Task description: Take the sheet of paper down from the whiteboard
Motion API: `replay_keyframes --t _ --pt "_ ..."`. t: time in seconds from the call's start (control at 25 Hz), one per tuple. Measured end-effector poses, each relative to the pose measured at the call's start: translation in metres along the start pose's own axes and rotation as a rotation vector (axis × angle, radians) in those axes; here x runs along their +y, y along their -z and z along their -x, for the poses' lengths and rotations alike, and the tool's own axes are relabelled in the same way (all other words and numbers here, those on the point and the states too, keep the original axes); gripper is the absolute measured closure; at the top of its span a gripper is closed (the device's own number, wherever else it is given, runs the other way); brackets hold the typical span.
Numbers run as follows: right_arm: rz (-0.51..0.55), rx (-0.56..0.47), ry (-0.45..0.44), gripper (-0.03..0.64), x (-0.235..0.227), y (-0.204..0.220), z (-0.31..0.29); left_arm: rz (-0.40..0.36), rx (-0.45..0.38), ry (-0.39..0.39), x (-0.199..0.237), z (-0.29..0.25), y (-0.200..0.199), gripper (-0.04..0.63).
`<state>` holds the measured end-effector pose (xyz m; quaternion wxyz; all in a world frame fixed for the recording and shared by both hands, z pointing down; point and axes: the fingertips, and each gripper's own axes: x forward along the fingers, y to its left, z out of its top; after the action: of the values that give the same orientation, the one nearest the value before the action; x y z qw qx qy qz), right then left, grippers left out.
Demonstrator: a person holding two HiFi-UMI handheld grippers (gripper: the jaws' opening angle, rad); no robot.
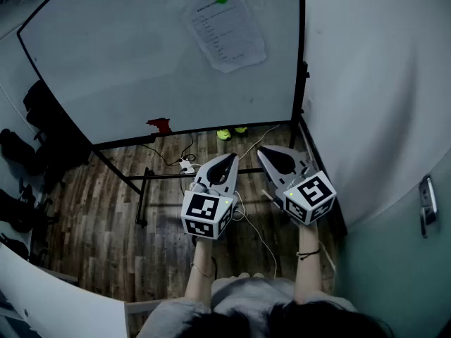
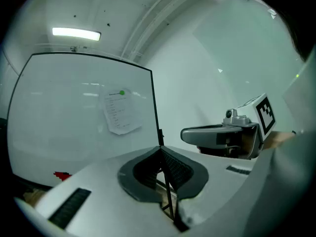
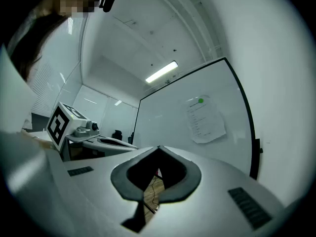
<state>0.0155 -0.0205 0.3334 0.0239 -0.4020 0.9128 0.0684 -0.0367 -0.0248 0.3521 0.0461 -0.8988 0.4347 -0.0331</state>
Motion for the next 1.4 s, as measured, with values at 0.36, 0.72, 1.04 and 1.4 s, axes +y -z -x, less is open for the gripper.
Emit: replay_keyframes --t 0.36,0.72,1.04,1.4 --pt "0.021 0.009 -0.007 0.617 0.003 -0.001 -0.001 0.012 -0.005 -0.012 0.003 0.003 0.001 0.592" --pt "0.011 0.037 -0.001 0.617 -0.006 0.007 0.008 0.009 0.001 -0.052 0.0 -0.001 0.002 0.592" --pt "-0.033 0.019 -0.02 0.617 -0.005 0.014 0.005 0.018 0.031 -0.079 -0.002 0.006 0.011 0.592" --pt "-0.039 0.017 -0.046 0.617 -0.009 0.021 -0.013 0.026 0.038 -0.089 0.011 -0.003 0.018 0.592"
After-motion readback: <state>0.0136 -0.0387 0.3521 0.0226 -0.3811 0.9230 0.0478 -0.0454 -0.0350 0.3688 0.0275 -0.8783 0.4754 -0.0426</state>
